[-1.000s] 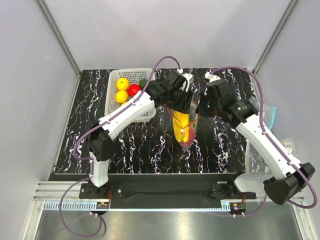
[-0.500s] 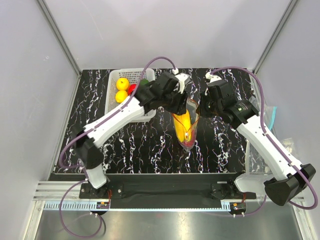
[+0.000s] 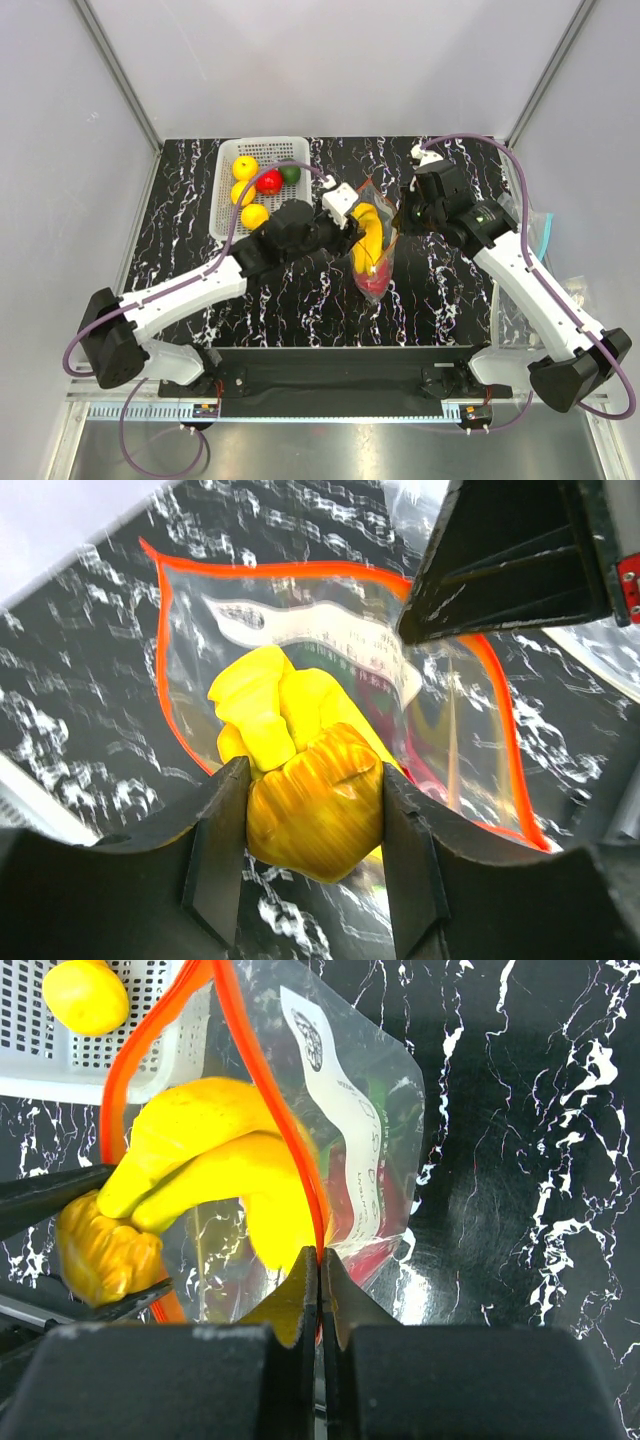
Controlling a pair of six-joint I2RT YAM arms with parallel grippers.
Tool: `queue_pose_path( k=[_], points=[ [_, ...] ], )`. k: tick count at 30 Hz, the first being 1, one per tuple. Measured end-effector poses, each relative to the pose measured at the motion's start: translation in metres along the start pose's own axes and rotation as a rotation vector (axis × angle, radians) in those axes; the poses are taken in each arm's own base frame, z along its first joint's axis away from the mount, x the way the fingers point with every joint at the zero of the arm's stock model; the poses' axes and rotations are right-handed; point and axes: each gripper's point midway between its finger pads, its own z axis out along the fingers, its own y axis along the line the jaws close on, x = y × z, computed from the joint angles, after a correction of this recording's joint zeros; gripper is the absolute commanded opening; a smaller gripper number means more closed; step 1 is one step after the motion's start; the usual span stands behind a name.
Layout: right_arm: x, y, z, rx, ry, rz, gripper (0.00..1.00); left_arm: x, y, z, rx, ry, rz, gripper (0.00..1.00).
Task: Place the food in the zip-top bag and seal the zipper
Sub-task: Adjust the fake fruit in the zipper food storage bag.
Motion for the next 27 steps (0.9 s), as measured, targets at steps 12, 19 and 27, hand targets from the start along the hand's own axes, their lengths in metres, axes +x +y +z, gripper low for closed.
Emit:
queue_pose_path(
  k=[12, 19, 27],
  points=[
    [0.001, -0.001, 0.003, -0.002, -0.007, 0.001, 0.00, -0.027, -0.002, 0.027, -0.078, -0.256, 0.173, 0.19],
    [0.001, -0.001, 0.003, -0.003, -0.012, 0.002, 0.00, -0.003, -0.002, 0.046, -0.150, -0.224, 0.309, 0.18],
    [0.001, -0.002, 0.003, 0.001, -0.015, 0.002, 0.00, 0.017, -0.019, 0.046, -0.169, -0.223, 0.360, 0.32]
  ],
)
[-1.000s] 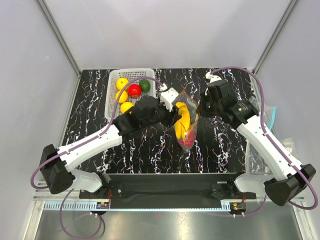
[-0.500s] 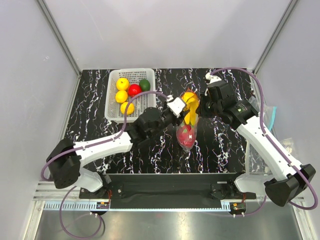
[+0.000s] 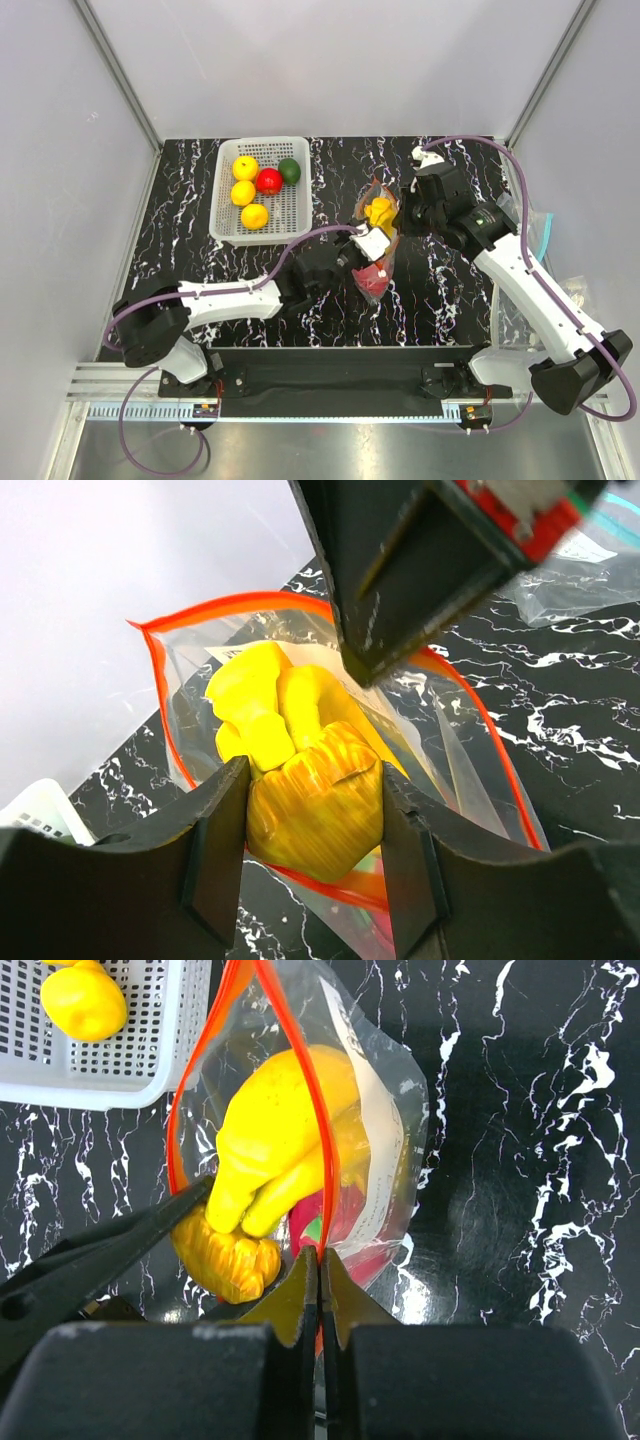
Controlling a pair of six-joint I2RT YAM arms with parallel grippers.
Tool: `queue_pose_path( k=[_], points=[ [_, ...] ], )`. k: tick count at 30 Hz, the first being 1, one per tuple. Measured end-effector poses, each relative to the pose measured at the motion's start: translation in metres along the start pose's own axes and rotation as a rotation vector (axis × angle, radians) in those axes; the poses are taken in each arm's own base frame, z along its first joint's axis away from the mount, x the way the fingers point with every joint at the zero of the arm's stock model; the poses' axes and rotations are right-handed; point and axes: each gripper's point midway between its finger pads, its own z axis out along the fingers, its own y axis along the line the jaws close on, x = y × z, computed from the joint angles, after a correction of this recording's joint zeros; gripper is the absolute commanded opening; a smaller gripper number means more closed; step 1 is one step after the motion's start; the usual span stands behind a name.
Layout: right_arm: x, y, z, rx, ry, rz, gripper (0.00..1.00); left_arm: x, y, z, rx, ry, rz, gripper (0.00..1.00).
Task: Place the food in the zip-top bag and seal the zipper
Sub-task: Adjust the fake fruit in the zipper food storage bag.
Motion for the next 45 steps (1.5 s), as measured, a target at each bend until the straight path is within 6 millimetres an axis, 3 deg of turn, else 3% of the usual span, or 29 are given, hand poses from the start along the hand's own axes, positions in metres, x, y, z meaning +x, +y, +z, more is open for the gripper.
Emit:
queue_pose_path(
  k=[2, 10, 19, 24, 28, 32, 36, 37, 40, 45],
  points=[
    [0.000, -0.001, -0.001, 0.004, -0.003, 0.001, 0.00, 0.003, -0.003, -0.002, 0.004, 0.004, 0.001, 0.33],
    [0.000, -0.005, -0.004, 0.008, -0.011, 0.006, 0.00, 0.014, -0.015, -0.007, 0.048, 0.057, -0.040, 0.65],
    [0.001, -0.008, -0.003, 0.015, -0.010, 0.011, 0.00, 0.036, -0.051, -0.030, 0.238, 0.178, -0.073, 0.77],
    [0.001, -0.009, -0.004, 0.015, -0.017, 0.013, 0.00, 0.016, -0.050, -0.047, 0.294, 0.187, -0.119, 0.86],
    [0.001, -0.009, -0.004, 0.015, -0.016, 0.013, 0.00, -0.024, -0.043, -0.052, 0.320, 0.170, -0.181, 0.89],
    [0.002, -0.010, -0.004, 0.017, -0.014, 0.013, 0.00, -0.066, -0.030, -0.056, 0.336, 0.143, -0.240, 0.87],
    [0.003, -0.010, -0.004, 0.016, -0.015, 0.013, 0.00, -0.090, -0.013, -0.054, 0.305, 0.126, -0.281, 0.68],
    [0.003, -0.010, -0.004, 0.016, -0.015, 0.013, 0.00, -0.089, -0.010, -0.054, 0.297, 0.139, -0.289, 0.60],
    [0.003, -0.010, -0.005, 0.016, -0.016, 0.014, 0.00, -0.078, 0.003, -0.040, 0.260, 0.186, -0.309, 0.49],
    [0.003, -0.009, -0.006, 0.010, -0.015, 0.015, 0.00, -0.048, 0.006, -0.016, 0.239, 0.280, -0.318, 0.41]
  ],
)
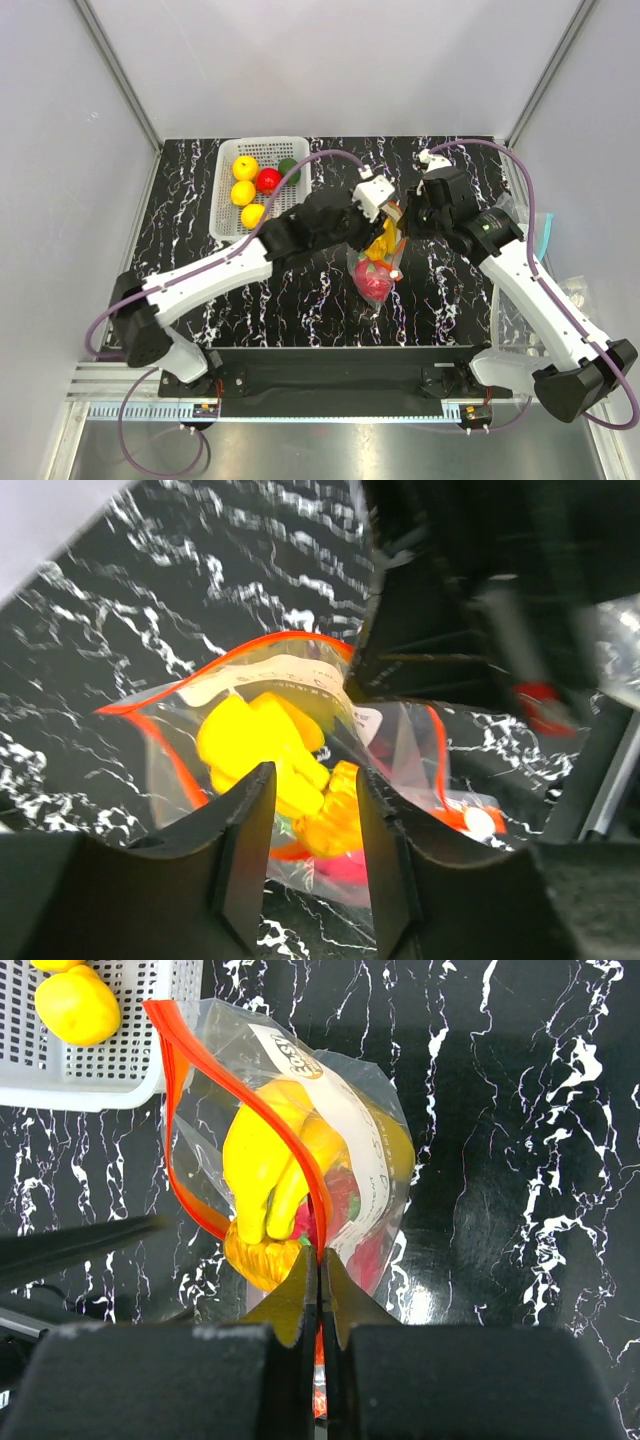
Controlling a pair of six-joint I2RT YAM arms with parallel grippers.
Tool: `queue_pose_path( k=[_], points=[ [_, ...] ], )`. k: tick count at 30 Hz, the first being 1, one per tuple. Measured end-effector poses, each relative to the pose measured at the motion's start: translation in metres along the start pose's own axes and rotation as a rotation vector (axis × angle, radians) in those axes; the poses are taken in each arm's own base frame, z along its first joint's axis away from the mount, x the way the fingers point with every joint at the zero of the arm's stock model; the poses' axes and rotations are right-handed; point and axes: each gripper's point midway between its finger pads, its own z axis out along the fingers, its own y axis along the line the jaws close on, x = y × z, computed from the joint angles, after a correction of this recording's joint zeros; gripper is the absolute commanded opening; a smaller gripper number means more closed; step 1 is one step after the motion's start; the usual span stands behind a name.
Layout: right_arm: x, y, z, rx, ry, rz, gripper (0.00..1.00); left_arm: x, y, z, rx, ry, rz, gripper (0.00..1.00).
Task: Place the food in the zip-top bag and seal the zipper
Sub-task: Adjust the fake fruit in the zipper food storage bag.
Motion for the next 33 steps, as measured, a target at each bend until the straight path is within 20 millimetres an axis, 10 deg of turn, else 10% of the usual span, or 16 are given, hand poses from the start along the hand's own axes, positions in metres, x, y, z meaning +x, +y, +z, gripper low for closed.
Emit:
queue_pose_path(
  k=[10, 17, 26, 33],
  points=[
    [0.003, -0.014, 0.000, 0.051, 0.011, 0.030, 0.00, 0.039, -0.007, 0.056, 0.029, 0.157, -0.060, 0.28],
    [0.008, -0.017, 0.000, 0.067, 0.025, 0.038, 0.00, 0.040, -0.011, 0.062, 0.032, 0.145, -0.142, 0.39],
    [0.005, -0.013, -0.007, 0.044, 0.004, 0.030, 0.00, 0.035, 0.001, 0.021, -0.020, 0.182, -0.177, 0.50],
    [0.006, -0.013, -0.005, 0.042, 0.002, 0.030, 0.00, 0.008, 0.006, -0.014, -0.043, 0.090, -0.190, 0.26]
  ],
)
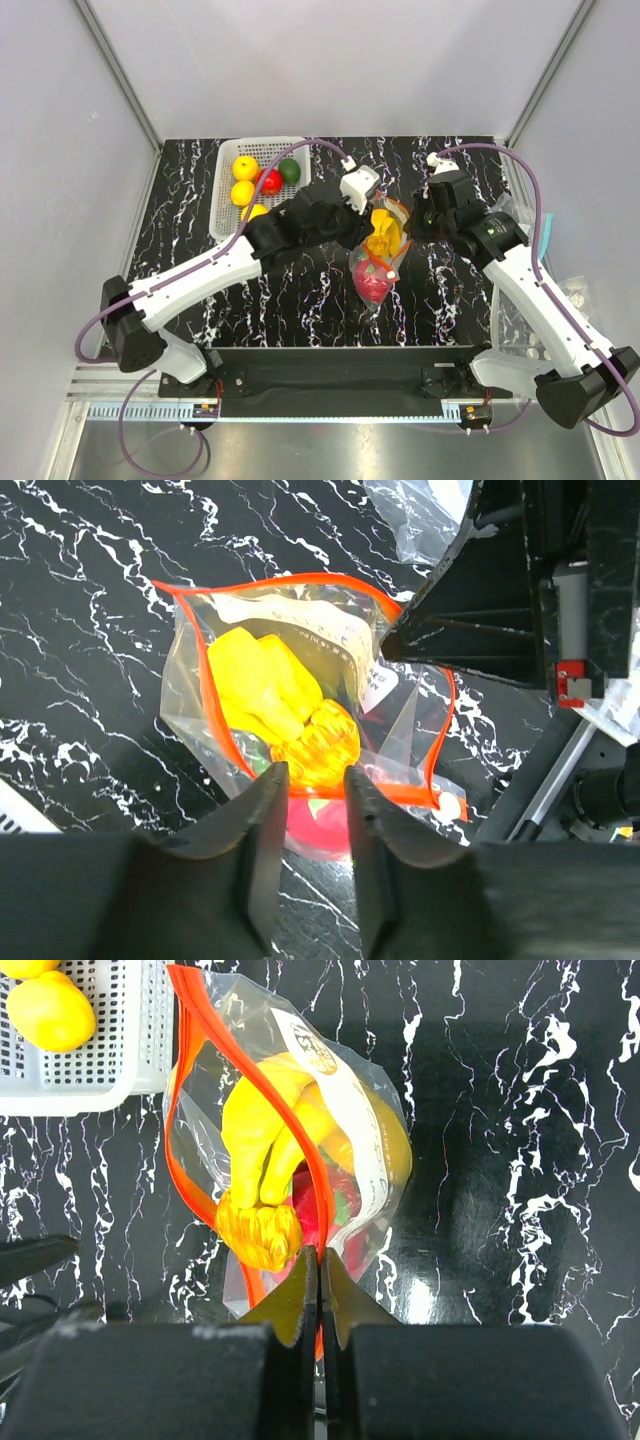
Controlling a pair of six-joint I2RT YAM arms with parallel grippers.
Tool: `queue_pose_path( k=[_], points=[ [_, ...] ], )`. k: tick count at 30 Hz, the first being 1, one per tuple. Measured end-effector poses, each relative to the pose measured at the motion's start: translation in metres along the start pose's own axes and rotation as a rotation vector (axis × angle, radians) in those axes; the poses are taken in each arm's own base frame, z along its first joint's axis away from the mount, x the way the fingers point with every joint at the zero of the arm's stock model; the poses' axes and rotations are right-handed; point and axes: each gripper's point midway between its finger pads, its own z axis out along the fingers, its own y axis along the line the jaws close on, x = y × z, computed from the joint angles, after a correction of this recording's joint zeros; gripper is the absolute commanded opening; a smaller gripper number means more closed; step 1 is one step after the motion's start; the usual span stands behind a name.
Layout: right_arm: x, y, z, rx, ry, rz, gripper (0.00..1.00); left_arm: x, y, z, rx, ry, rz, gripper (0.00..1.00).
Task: Place the food in the zip-top bag and seal the zipper
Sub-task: Adjust the fake fruit in the zipper food storage bag.
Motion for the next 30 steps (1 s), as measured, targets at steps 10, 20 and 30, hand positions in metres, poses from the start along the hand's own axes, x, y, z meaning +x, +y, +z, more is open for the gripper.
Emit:
queue_pose_path(
  k=[10, 20, 30],
  points=[
    [-0.001, 0.000, 0.000, -0.001, -0.002, 0.000, 0.00, 0.058, 0.008, 0.068, -0.022, 0.139, -0.001, 0.08],
    [0.002, -0.001, 0.000, 0.004, 0.007, -0.005, 0.00, 0.068, 0.010, 0.068, -0.035, 0.166, -0.017, 0.27],
    [0.000, 0.000, 0.001, -0.001, -0.002, -0.006, 0.00, 0.014, 0.028, 0.008, -0.097, 0.027, -0.069, 0.42]
  ],
)
